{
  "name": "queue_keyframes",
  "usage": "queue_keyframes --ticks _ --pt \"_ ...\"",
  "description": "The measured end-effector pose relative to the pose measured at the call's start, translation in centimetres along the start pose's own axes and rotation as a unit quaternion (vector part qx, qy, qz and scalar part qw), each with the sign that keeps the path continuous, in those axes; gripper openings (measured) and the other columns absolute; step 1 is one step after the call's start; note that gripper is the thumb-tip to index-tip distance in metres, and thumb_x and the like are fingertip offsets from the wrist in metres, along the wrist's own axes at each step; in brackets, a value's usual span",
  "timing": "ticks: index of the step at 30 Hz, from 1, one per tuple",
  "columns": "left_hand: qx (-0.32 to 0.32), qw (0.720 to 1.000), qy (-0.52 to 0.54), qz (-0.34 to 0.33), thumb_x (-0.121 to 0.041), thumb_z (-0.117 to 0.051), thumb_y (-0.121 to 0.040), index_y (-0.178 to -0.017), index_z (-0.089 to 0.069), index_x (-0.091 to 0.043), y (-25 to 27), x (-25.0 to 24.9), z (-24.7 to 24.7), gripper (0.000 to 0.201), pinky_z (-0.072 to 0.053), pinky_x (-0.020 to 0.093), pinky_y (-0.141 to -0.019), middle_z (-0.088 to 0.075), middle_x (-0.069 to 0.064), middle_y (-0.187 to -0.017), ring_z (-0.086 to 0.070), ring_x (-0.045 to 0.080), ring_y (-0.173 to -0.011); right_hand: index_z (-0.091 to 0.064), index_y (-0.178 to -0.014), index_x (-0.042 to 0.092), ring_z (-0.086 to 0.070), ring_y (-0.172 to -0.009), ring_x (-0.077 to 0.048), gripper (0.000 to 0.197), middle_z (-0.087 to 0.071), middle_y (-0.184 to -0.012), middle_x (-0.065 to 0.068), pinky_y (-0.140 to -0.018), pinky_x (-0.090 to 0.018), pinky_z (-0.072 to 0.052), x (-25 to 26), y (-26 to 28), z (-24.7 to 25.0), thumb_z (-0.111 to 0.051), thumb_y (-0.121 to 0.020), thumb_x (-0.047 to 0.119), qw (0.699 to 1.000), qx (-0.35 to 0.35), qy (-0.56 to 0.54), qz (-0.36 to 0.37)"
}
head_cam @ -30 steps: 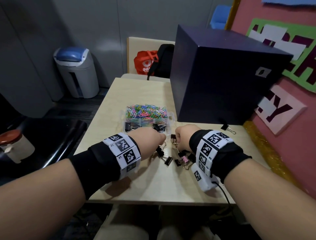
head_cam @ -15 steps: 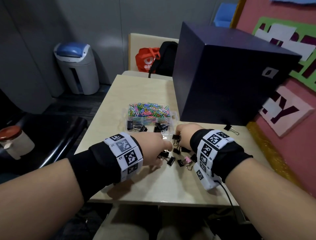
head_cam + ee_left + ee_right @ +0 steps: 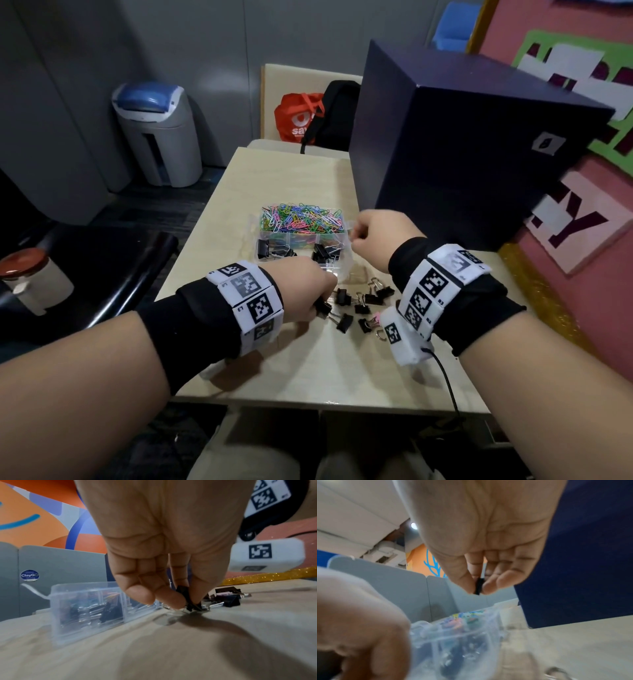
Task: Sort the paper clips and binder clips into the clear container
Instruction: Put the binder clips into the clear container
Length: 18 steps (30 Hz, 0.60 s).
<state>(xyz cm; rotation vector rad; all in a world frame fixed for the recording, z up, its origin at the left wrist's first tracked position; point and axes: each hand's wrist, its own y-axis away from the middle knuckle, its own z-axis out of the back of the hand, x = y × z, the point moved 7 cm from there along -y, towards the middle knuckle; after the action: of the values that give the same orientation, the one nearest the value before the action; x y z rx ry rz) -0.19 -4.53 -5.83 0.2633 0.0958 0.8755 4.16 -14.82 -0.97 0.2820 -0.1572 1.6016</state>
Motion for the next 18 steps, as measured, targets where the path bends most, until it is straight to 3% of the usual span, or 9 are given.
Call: queue_keyframes --ticks 3,6,9,12,14,18 --pt "-0.024 0.999 0.021 -0.003 -0.024 -0.059 -0.086 -0.115 -0.058 -0.02 0.1 0.2 0.5 0.029 -0.046 0.031 -0.077 -0.061 0.006 -0.107 -0.059 0.026 -0.099 -0.067 -0.101 0.025 -0.055 -0.088 -0.012 0.024 -0.063 -0.095 0.008 -0.074 -0.021 -0.04 1.8 0.3 1.0 -0.049 -0.09 0.013 0.997 -0.008 -0.057 0.042" --pt "-0.057 0.997 0.052 0.001 -0.024 -0.059 -0.085 -0.114 -0.059 -0.021 0.3 0.9 1.3 0.028 -0.046 0.032 -0.078 -0.06 0.005 -0.104 -0.06 0.025 -0.096 -0.067 -0.111 0.021 -0.059 -0.106 -0.018 0.027 -0.065 -0.112 0.003 -0.087 -0.025 -0.046 1.3 0.3 0.6 -0.047 -0.094 0.014 0.999 0.027 -0.003 0.032" --pt "-0.083 0.994 0.076 0.001 -0.026 -0.061 -0.085 -0.109 -0.061 -0.025 0.7 1.8 1.9 0.025 -0.045 0.028 -0.077 -0.061 -0.001 -0.1 -0.059 0.02 -0.09 -0.067 -0.115 0.017 -0.06 -0.111 -0.021 0.029 -0.065 -0.119 -0.002 -0.095 -0.031 -0.05 -0.3 0.1 -0.1 -0.046 -0.095 0.017 0.997 0.055 0.058 0.0" --pt "-0.108 0.988 0.107 0.01 -0.025 -0.063 -0.083 -0.102 -0.064 -0.026 1.2 2.9 2.8 0.019 -0.044 0.024 -0.073 -0.061 -0.007 -0.09 -0.052 0.013 -0.078 -0.069 -0.112 0.013 -0.064 -0.102 -0.024 0.03 -0.068 -0.111 -0.005 -0.086 -0.031 -0.054 -1.7 0.0 -0.9 -0.047 -0.093 0.019 0.99 0.085 0.11 -0.034" --pt "-0.141 0.979 0.141 0.037 -0.022 -0.064 -0.081 -0.099 -0.065 -0.025 1.7 4.2 3.8 0.018 -0.046 0.026 -0.073 -0.063 -0.005 -0.086 -0.054 0.015 -0.076 -0.068 -0.112 0.01 -0.065 -0.097 -0.022 0.032 -0.069 -0.105 -0.004 -0.078 -0.028 -0.052 -2.0 0.5 -1.3 -0.052 -0.092 0.029 0.978 0.134 0.157 -0.038" --pt "-0.205 0.951 0.199 0.116 -0.021 -0.066 -0.082 -0.103 -0.065 -0.022 2.4 7.4 5.0 0.021 -0.049 0.028 -0.077 -0.064 -0.004 -0.084 -0.061 0.02 -0.082 -0.055 -0.127 0.013 -0.06 -0.099 -0.02 0.055 -0.063 -0.118 -0.005 -0.082 -0.03 -0.049 -2.4 2.5 -3.1 -0.065 -0.084 0.046 0.95 0.234 0.206 -0.034"
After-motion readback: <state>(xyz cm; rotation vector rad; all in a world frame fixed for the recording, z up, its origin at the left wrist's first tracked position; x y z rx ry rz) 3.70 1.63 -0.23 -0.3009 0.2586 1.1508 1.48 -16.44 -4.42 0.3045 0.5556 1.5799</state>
